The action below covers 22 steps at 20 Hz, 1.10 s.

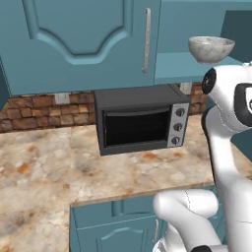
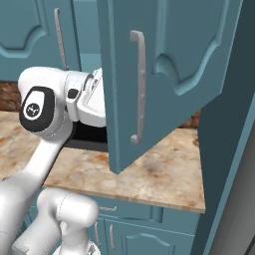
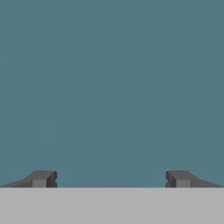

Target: Move the bowls from the cabinet to the plates on the dining table.

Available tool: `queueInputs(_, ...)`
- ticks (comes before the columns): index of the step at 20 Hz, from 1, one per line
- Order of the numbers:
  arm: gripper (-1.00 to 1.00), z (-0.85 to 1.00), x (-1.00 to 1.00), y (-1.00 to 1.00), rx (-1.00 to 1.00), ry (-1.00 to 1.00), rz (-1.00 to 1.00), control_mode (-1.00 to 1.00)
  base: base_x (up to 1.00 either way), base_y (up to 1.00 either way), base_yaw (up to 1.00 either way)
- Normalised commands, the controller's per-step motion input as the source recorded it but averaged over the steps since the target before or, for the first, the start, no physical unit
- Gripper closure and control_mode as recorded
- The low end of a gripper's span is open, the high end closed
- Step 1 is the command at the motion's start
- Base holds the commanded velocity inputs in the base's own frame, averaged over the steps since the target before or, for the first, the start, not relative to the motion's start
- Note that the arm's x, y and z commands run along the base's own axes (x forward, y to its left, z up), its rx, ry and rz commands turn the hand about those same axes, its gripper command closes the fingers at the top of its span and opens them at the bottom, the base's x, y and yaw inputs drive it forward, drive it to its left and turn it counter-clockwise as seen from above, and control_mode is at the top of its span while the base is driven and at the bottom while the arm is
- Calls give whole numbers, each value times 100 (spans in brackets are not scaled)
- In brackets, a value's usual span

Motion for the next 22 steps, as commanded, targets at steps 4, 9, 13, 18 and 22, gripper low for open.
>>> queueInputs(4, -100, 7, -3, -35, -1, 1, 0, -100, 0, 0, 0)
queueInputs(9, -100, 0, 0, -56, 0, 4, 0, -100, 0, 0, 0)
queueInputs(13, -100, 0, 0, -53, 0, 5, 0, -100, 0, 0, 0)
queueInputs(18, -100, 0, 0, -43, 0, 7, 0, -100, 0, 0, 0)
queueInputs(22, -100, 0, 0, -25, 0, 4, 0, -100, 0, 0, 0)
